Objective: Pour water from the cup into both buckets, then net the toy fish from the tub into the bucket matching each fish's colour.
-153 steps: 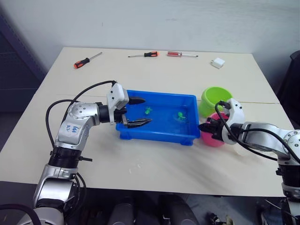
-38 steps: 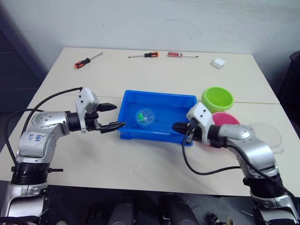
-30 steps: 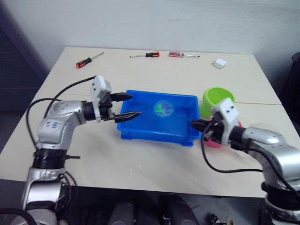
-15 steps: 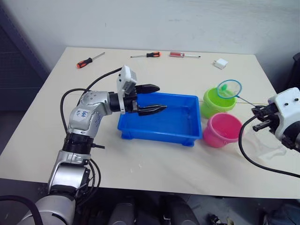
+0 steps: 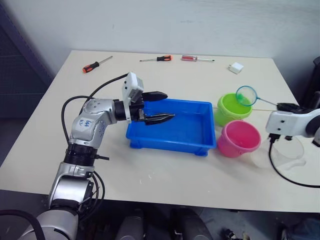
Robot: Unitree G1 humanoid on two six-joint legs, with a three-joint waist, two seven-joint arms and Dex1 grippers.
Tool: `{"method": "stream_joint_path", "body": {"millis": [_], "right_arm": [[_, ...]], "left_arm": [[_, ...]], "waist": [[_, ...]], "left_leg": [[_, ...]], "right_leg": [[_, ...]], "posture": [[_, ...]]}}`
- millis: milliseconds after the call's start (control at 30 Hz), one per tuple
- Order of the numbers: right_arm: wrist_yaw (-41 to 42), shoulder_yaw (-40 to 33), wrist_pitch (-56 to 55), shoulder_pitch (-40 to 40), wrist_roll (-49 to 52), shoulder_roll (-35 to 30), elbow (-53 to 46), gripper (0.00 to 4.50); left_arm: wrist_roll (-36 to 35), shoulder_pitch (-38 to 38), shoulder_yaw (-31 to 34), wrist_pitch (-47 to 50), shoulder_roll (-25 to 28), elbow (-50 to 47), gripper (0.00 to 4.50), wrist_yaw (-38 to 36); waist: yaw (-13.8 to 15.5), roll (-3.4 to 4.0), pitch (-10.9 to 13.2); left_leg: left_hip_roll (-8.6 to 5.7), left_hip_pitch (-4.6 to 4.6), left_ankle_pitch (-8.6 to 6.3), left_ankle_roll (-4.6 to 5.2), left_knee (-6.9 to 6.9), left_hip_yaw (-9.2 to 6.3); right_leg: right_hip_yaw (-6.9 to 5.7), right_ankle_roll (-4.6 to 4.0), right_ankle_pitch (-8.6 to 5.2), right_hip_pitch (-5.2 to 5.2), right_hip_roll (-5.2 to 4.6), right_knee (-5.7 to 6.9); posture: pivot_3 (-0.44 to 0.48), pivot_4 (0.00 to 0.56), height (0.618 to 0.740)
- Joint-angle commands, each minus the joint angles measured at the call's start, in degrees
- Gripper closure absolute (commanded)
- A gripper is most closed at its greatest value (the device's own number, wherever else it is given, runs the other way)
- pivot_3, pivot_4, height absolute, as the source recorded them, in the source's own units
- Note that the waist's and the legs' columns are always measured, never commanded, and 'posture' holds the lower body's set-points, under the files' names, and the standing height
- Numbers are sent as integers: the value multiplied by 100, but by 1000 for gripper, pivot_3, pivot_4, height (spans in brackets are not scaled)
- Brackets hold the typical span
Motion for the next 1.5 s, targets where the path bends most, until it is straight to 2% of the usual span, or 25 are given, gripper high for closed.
{"method": "stream_joint_path", "body": {"millis": [33,267,433,500,567,700,800,900,1000,1133,1200,1233,1333,1467,1500], "right_arm": [[-262,-216,-1011,-62,-302,-87,224,4500],[-189,-374,-1256,-260,-353,189,639,4500],[605,-1016,-17,-592,1904,1440,14,4500],[1122,-1295,963,-620,3375,1926,-722,4500],[1412,-1421,1682,-579,4301,2180,-1242,4500],[2145,-1082,2448,-102,5532,2394,-2078,4500],[2612,-475,2411,121,5553,2457,-2315,4500],[3009,506,1979,241,4997,2610,-2231,4500],[3022,1303,1390,138,4051,2758,-1835,4500],[2915,1900,1149,10,3481,3122,-1351,4500],[2951,2117,915,-11,3129,3157,-1112,3668],[2939,2150,864,13,3005,3133,-1055,3424],[2783,1970,781,124,2835,3093,-1076,1918],[2560,935,1389,633,3464,2998,-1730,20],[2485,399,1653,914,3895,3070,-1913,20]], "left_arm": [[42,-5,59,-140,49,-155,13,-2],[127,-90,9,-286,60,-45,13,-28],[-21,141,82,-76,418,-379,13,-326],[-230,469,165,177,850,-804,13,-686],[-396,848,246,404,1320,-1220,13,-979],[-455,1714,505,631,2199,-1822,13,-1179],[-485,2350,738,740,2662,-2251,13,-1167],[-419,3002,982,735,2987,-2607,13,-1086],[-331,3360,1088,646,3084,-2739,13,-935],[-336,3596,1148,670,3029,-2862,13,-695],[-375,3639,1146,722,3008,-2881,0,-633],[-363,3637,1122,692,3001,-2852,0,-624],[-362,3531,1091,619,2938,-2717,0,-567],[-401,3181,1059,653,2777,-2321,0,-516],[-466,3044,1068,693,2717,-2182,0,-536]], "waist": [[-11,0,0],[0,0,0],[-47,-2,1],[-66,-1,1],[-107,0,1],[-132,0,1],[-130,0,1],[-126,-2,0],[-123,-2,0],[-129,-2,0],[-129,-2,0],[-129,-2,0],[-128,-2,0],[-116,-2,0],[-95,-2,0]], "left_leg": [[0,1,0,0,0,0],[0,1,1,-2,4,1],[2,5,3,-5,4,3],[6,8,4,-8,3,1],[12,8,4,-12,0,-5],[12,13,2,-7,0,-18],[10,17,-18,28,0,-28],[7,17,-22,36,-2,-29],[7,14,-22,36,-2,-29],[6,15,-22,36,-2,-29],[6,15,-22,33,-3,-30],[6,15,-22,33,-3,-29],[6,15,-22,33,-3,-29],[6,15,-22,31,-2,-29],[6,15,-22,31,-2,-29]], "right_leg": [[0,0,0,0,0,0],[1,0,0,2,0,4],[1,0,0,3,4,9],[1,0,0,4,7,35],[-2,-1,0,4,9,44],[-9,-2,-1,15,2,38],[-16,-4,-2,27,-3,0],[-16,-4,-1,31,-7,-14],[-17,-4,-1,27,-7,-15],[-17,-6,-2,25,-8,-11],[-18,-7,-3,23,-7,-10],[-18,-7,-3,22,-7,-8],[-18,-7,-3,22,-7,-8],[-19,-7,-3,22,-7,-7],[-20,-7,-3,23,-6,-6]], "posture": [[0,150,740],[0,150,740],[0,150,740],[0,150,740],[0,150,740],[0,150,740],[0,150,740],[0,150,740],[0,150,740],[0,150,740],[0,150,740],[0,150,740],[0,150,740],[0,150,740],[0,150,740]]}}
